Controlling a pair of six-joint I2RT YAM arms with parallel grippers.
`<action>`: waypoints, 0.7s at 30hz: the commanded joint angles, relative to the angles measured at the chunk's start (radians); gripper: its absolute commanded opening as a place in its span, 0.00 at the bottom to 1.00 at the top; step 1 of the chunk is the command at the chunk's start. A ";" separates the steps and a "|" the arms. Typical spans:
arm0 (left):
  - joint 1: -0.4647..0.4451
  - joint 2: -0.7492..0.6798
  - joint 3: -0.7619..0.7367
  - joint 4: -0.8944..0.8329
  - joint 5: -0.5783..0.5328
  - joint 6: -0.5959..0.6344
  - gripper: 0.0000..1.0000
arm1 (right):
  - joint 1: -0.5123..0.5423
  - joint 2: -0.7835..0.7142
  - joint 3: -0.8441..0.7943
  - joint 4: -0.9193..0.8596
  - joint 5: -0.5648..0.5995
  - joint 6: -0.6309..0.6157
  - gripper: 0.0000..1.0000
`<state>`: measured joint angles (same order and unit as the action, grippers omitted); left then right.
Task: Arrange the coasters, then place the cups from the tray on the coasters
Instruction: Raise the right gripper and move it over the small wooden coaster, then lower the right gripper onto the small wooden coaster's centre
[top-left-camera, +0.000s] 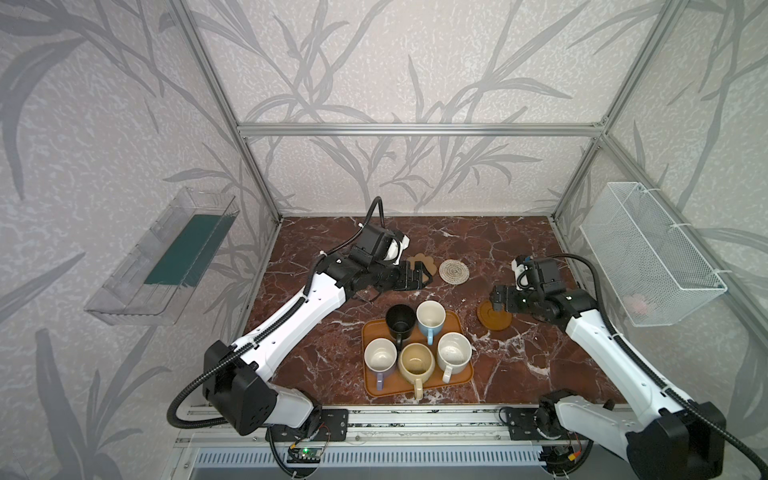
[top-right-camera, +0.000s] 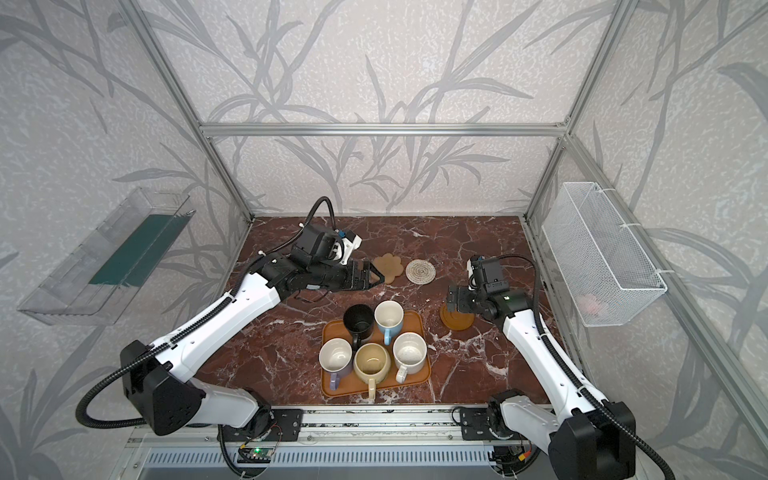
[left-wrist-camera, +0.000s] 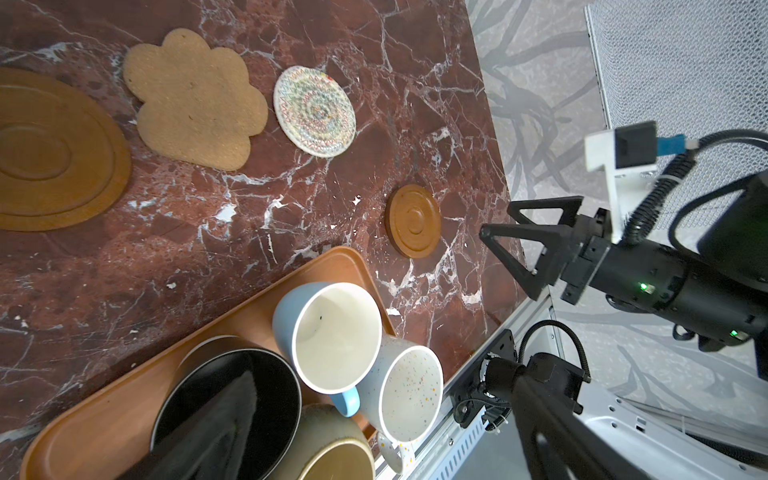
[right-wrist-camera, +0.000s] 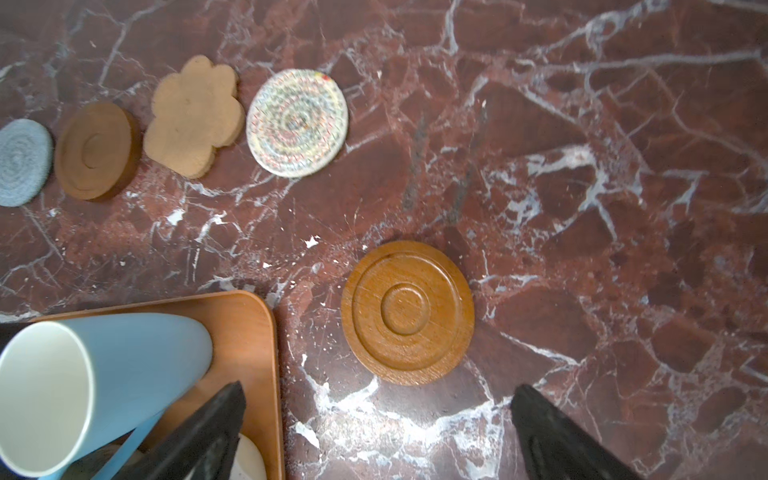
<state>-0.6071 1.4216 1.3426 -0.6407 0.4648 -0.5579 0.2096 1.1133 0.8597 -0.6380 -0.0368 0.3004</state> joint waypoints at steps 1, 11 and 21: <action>-0.027 0.021 -0.006 0.016 -0.029 -0.015 0.96 | -0.038 0.019 -0.030 0.000 -0.038 0.035 0.99; -0.072 0.079 0.032 0.066 -0.079 -0.108 0.99 | -0.048 0.146 -0.043 0.024 -0.006 0.072 0.99; -0.097 0.089 -0.026 0.222 -0.051 -0.225 0.99 | -0.071 0.282 -0.019 0.044 0.012 0.051 0.96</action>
<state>-0.6933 1.5112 1.3334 -0.5003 0.4088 -0.7250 0.1474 1.3735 0.8165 -0.6044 -0.0418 0.3531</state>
